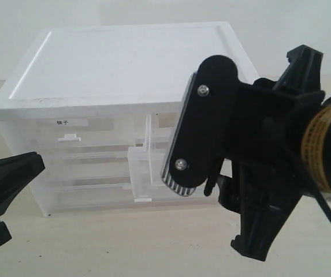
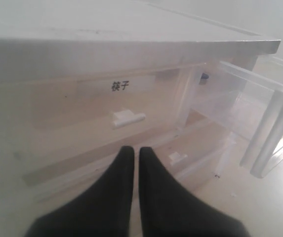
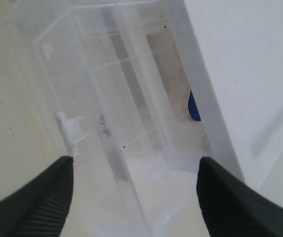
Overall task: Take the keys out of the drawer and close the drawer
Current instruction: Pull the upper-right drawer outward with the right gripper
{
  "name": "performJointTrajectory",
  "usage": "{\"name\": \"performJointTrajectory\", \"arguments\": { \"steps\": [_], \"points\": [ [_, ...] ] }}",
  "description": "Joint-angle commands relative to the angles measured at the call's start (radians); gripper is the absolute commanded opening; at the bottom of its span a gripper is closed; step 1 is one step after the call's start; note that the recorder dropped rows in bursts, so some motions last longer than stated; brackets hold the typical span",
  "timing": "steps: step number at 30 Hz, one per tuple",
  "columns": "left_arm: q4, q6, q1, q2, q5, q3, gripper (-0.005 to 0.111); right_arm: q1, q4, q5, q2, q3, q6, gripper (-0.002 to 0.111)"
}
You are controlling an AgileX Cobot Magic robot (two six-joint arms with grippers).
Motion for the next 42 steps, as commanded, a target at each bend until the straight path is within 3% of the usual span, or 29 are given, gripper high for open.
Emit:
{"name": "performJointTrajectory", "arguments": {
  "steps": [1,6,8,13,17,29,39,42],
  "points": [
    [0.004,0.007,0.003,0.002,0.005,-0.003,0.005,-0.056,0.004,-0.068,0.036,-0.005,-0.019,0.063],
    [0.004,0.007,0.003,0.002,0.005,-0.003,0.005,-0.081,0.001,-0.135,0.081,-0.005,-0.019,0.062],
    [0.004,0.007,0.003,0.002,0.005,-0.003,0.005,-0.081,0.003,-0.131,0.1,-0.005,-0.021,0.057],
    [0.006,0.007,0.003,0.002,0.011,-0.003,0.005,-0.079,0.02,-0.104,0.144,-0.005,-0.052,0.032],
    [0.006,0.007,0.003,0.002,0.011,-0.003,0.005,-0.079,0.038,-0.075,0.144,-0.005,-0.087,0.0],
    [-0.004,0.019,0.003,0.002,0.011,-0.003,0.005,-0.079,0.304,-0.061,0.046,-0.005,-0.334,0.0],
    [-0.004,0.019,0.003,0.002,0.011,-0.003,0.005,-0.079,0.325,-0.025,0.019,-0.005,-0.348,0.0],
    [-0.004,0.019,0.003,0.002,0.011,-0.003,0.005,-0.079,0.345,-0.051,0.019,-0.005,-0.351,0.008]
  ]
}}
